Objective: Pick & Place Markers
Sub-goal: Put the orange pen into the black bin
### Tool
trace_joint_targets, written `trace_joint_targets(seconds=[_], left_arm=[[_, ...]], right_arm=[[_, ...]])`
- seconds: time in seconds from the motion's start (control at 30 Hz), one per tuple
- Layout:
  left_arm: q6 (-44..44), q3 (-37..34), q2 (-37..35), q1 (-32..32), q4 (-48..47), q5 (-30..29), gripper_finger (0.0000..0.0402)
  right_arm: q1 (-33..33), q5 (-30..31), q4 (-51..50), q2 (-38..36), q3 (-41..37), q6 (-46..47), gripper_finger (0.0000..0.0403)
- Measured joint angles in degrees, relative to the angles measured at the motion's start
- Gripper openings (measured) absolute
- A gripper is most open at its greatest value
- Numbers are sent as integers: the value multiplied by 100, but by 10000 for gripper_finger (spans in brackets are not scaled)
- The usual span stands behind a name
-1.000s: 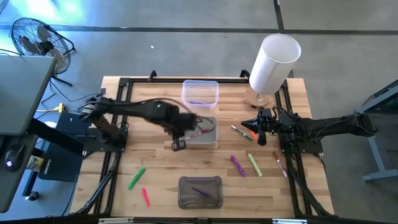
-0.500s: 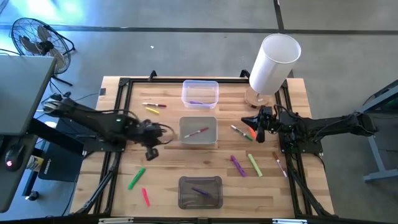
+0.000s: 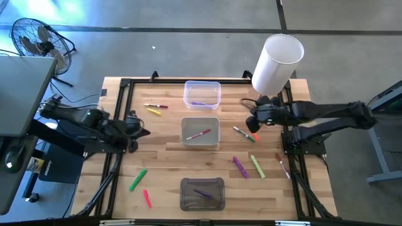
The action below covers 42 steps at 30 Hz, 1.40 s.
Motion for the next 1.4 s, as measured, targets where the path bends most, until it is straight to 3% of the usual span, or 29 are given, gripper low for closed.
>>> trace_joint_targets(seconds=[0.2,0.47,0.67,1.07,1.4], left_arm=[[20,2,-502,-2,67,-1,0],[42,2,-546,-2,71,86,0],[42,2,-534,-2,69,104,0],[42,4,-534,-2,67,104,0],[39,8,-534,-2,67,100,0]], right_arm=[[-348,-437,-1563,1377,850,906,5],[-700,-1368,-1682,2401,539,1188,83],[-939,-1767,-1126,2480,-205,1303,128],[-1204,-2105,345,2479,-1284,1378,130],[-1199,-2107,699,2470,-1628,1401,128]])
